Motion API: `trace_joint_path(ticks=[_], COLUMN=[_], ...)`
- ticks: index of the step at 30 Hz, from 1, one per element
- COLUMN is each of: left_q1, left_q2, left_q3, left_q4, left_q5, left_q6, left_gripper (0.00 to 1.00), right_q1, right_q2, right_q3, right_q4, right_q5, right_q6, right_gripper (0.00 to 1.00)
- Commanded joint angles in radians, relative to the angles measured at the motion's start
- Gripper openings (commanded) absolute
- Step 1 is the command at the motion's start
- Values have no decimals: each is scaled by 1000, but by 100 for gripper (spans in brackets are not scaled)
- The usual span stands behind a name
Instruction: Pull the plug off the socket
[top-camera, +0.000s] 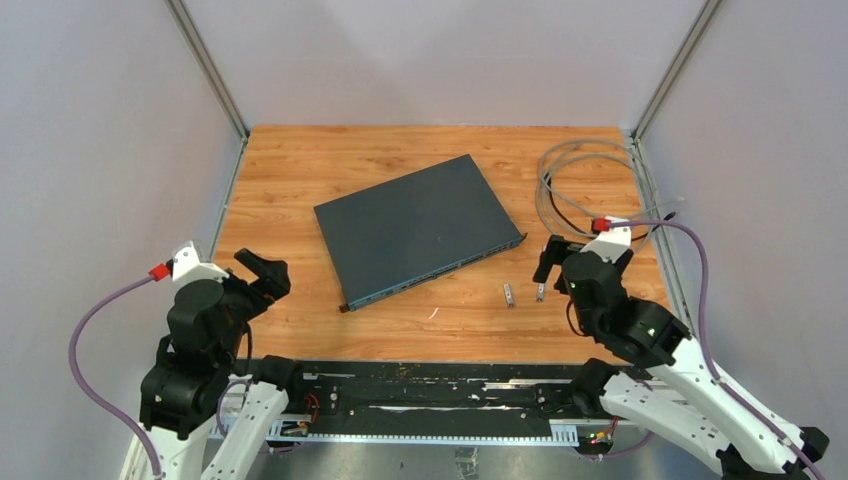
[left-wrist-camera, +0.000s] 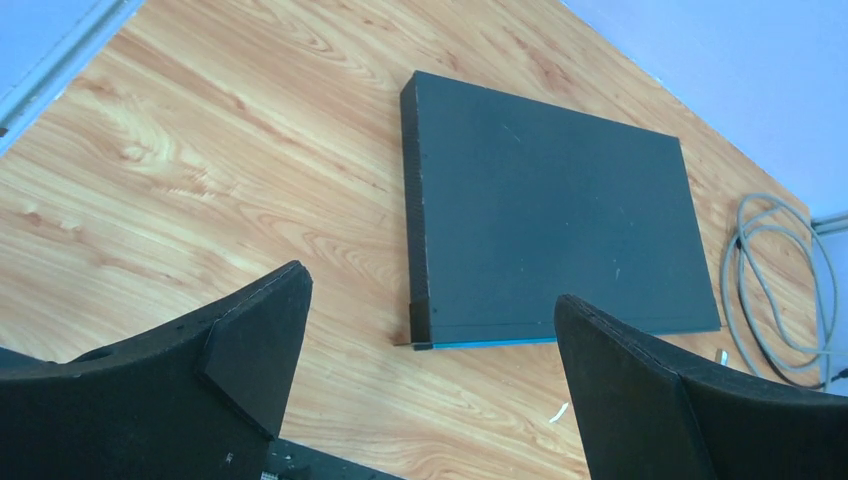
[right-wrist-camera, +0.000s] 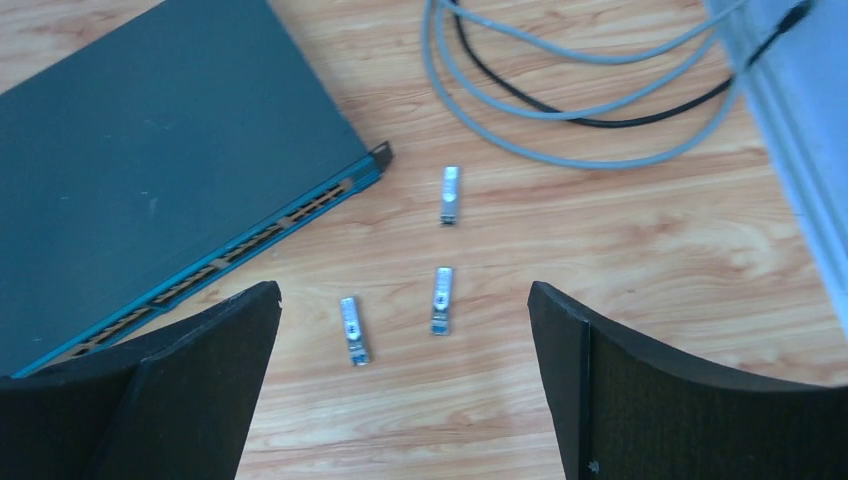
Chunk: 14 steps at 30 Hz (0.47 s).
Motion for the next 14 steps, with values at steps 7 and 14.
trace_joint_path(ticks=[7, 14], left_q1=[-5, -5], left_q2=[-46, -27], left_q3=[17, -6], left_q4=[-55, -53], left_q5=[-52, -41], left_q6=[27, 10], left_gripper=[100, 100], right_q1=[-11, -11], right_q2=[-95, -88], right_q3=[37, 39], right_q4=[-207, -223], right_q5=[154, 166], right_q6=[-74, -65], right_gripper=[100, 100])
